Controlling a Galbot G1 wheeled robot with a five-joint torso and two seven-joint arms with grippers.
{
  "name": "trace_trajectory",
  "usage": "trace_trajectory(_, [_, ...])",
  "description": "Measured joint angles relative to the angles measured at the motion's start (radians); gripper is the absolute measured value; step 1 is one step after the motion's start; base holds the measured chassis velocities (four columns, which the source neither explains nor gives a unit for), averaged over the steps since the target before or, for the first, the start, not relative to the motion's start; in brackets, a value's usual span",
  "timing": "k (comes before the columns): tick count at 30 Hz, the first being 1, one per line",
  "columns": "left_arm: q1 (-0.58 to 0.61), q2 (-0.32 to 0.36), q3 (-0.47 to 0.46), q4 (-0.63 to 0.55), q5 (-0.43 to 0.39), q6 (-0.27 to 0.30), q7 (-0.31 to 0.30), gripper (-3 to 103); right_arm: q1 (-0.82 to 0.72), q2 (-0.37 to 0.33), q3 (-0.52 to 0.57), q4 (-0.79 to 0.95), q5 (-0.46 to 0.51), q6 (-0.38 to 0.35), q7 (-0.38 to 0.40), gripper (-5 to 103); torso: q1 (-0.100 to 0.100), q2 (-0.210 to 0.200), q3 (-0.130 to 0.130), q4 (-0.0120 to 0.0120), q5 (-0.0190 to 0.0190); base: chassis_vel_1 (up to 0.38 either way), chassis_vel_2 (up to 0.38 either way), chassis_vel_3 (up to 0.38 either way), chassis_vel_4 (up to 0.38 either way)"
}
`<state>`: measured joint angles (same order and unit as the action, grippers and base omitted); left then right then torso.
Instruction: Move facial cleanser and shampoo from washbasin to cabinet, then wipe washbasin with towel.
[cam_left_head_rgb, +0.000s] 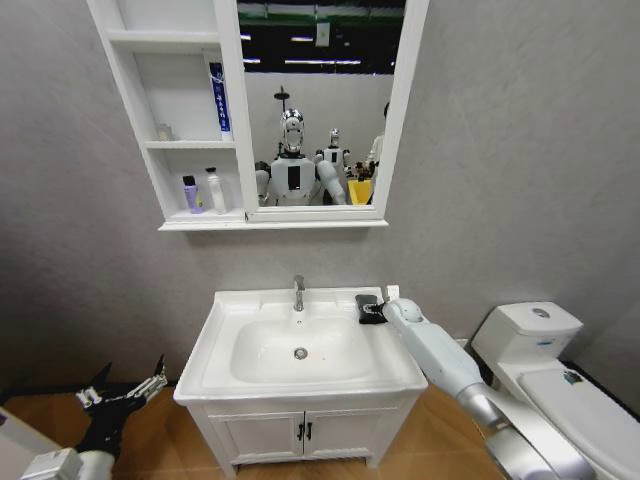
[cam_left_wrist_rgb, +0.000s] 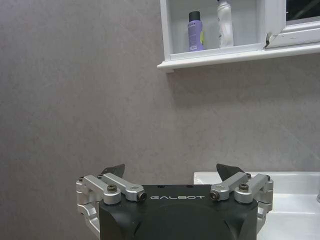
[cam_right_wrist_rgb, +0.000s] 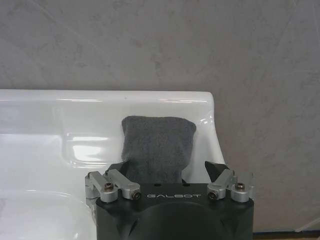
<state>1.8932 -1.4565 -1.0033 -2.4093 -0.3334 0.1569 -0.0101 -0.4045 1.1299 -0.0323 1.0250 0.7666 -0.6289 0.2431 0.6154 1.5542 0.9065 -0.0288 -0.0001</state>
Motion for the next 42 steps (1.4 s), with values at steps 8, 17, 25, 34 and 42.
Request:
trace_trajectory(8, [0.0,0.0,0.0,0.0,0.0,0.0,0.0,100,-0.003,0.014,-0.007,-0.012,-0.012,0.007,0.0,88,0.0,0.0,0.0,0.0001,0.0,0.0,0.0,0.0,0.0])
trace_trajectory(17, [0.0,0.0,0.0,0.0,0.0,0.0,0.0,100,0.004,0.027,-0.003,-0.046,-0.035,0.031,-0.012,95,0.0,0.0,0.0,-0.0001,0.0,0.0,0.0,0.0,0.0])
trace_trajectory(25, [0.0,0.0,0.0,0.0,0.0,0.0,0.0,100,0.004,0.036,0.013,-0.076,-0.064,0.049,-0.034,79,0.0,0.0,0.0,0.0,0.0001,0.0,0.0,0.0,0.0])
trace_trajectory(34, [0.0,0.0,0.0,0.0,0.0,0.0,0.0,100,-0.003,0.046,0.022,-0.085,-0.081,0.058,-0.067,67,0.0,0.0,0.0,-0.0001,0.0,0.0,0.0,0.0,0.0])
trace_trajectory(42, [0.0,0.0,0.0,0.0,0.0,0.0,0.0,100,-0.003,0.057,0.025,-0.093,-0.088,0.065,-0.071,61,0.0,0.0,0.0,0.0,0.0,0.0,0.0,0.0,0.0])
